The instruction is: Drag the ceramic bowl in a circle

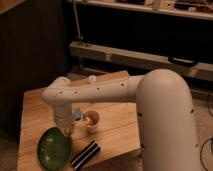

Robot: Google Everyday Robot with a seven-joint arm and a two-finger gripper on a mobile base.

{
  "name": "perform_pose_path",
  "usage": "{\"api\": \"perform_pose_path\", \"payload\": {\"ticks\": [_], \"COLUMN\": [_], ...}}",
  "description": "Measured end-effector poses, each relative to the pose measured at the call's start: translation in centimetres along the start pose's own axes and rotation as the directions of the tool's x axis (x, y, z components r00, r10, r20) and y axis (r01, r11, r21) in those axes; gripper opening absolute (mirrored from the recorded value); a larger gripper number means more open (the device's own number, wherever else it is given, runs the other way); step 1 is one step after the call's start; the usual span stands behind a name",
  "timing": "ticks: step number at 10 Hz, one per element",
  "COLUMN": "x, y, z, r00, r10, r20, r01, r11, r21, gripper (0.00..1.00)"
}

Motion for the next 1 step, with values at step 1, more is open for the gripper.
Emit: {"api": "perform_pose_path", "payload": {"ticks": [1], "x": [0.72], "y": [-1.77], "z": [-0.19], "r00": [1.000], "r10": [-0.030], "r20": [-0.005], "r01": [0.030], "r11": [1.000], "r21": [0.002], "gripper": [0.14]}}
